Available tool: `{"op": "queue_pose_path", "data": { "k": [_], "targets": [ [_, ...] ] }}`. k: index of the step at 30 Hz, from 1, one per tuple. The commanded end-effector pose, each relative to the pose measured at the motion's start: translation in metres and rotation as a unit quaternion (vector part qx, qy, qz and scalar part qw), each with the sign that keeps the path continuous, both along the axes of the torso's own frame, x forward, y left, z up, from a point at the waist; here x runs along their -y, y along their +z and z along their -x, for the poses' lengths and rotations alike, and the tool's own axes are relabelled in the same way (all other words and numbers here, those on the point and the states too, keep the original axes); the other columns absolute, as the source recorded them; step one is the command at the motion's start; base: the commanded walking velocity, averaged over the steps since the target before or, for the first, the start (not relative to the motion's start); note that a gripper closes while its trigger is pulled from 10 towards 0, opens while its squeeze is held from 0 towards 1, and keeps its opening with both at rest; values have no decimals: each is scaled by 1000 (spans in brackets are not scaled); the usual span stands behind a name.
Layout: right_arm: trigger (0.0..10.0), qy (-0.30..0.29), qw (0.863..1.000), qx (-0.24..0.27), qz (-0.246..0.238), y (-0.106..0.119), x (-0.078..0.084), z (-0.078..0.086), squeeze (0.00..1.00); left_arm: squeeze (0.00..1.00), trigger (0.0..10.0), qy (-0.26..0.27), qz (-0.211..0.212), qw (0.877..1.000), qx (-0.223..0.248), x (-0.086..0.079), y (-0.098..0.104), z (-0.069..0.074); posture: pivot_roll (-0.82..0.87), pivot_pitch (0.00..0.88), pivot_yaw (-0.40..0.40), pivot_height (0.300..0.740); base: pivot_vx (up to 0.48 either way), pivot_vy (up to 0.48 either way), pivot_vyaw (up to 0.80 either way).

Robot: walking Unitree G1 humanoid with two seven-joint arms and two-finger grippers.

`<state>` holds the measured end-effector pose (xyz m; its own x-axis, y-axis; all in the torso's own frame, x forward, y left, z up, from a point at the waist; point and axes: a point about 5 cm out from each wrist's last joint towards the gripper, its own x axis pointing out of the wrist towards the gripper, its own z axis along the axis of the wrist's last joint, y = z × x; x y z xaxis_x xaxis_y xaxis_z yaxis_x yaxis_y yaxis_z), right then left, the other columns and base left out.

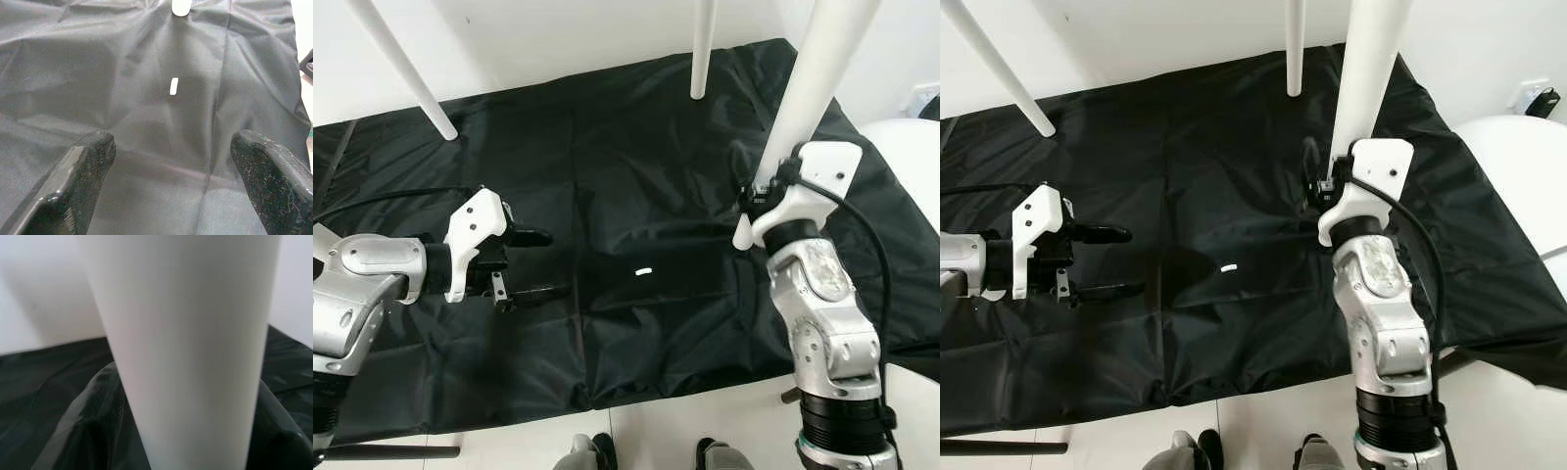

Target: Building children table

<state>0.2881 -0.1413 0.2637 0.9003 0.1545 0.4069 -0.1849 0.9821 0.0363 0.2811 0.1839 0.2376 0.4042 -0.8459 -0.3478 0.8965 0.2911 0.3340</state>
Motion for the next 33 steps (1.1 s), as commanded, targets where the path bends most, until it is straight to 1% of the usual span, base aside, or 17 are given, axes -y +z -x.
{"op": "queue_pose_path", "data": {
  "k": [1,4,7,8,9,10,12,15,18,19,23,25,28,30,31,32,33],
  "targets": [
    [10000,50,998,-28,28,-14,-5,8,0,0,10000,19,2,1000,3,0,-7,2,-120,229,135,740,0,0,0],
    [10000,49,997,-28,47,-18,8,17,0,0,10000,25,13,1000,3,3,-12,4,-120,229,133,740,0,0,0],
    [10000,43,997,-25,53,-18,13,20,0,0,10000,27,20,999,4,4,-13,5,-128,232,132,740,0,0,0],
    [10000,36,998,-17,56,-17,19,24,0,0,10000,32,29,999,7,5,-13,4,-128,234,131,740,0,0,0],
    [10000,11,998,2,58,-14,30,31,0,0,10000,42,49,998,15,8,-15,2,-134,239,133,740,0,0,0],
    [10000,6,998,9,57,-13,34,34,0,0,10000,47,57,997,16,8,-15,1,-134,239,133,740,0,0,0],
    [10000,6,998,9,57,-13,34,34,0,0,10000,47,57,997,16,8,-15,1,-134,239,133,740,0,0,0],
    [10000,-4,999,15,49,-13,38,37,0,0,10000,59,71,996,15,8,-16,-1,-134,237,133,740,0,0,0],
    [10000,-25,999,23,35,-20,47,49,0,0,10000,95,113,989,16,12,-22,-3,-138,234,132,740,0,0,0],
    [10000,-25,999,23,35,-20,47,49,0,0,10000,95,113,989,16,12,-22,-3,-138,234,132,740,0,0,0],
    [10000,-19,1000,16,19,-31,43,54,0,0,10000,116,139,983,8,13,-28,-2,-135,234,130,740,0,0,0],
    [10000,-6,1000,8,18,-36,38,54,0,0,10000,139,144,980,-7,11,-36,-4,-129,236,129,740,0,0,0],
    [10000,0,1000,5,17,-41,35,53,0,0,10000,153,145,978,-9,11,-42,-5,-118,243,121,740,0,0,0],
    [10000,10,1000,-2,11,-48,30,50,0,0,10000,174,156,972,-5,12,-45,-7,-104,248,108,740,0,0,0],
    [10000,10,1000,-2,11,-48,30,50,0,0,10000,174,156,972,-5,12,-45,-7,-104,248,108,740,0,0,0],
    [10000,17,1000,-5,9,-50,28,49,0,0,10000,184,168,968,-6,12,-45,-8,-94,251,98,740,0,0,0],
    [10000,27,1000,-11,5,-55,24,47,0,0,10000,204,184,962,-5,11,-46,-9,-83,254,85,740,0,0,0]
  ]
}}
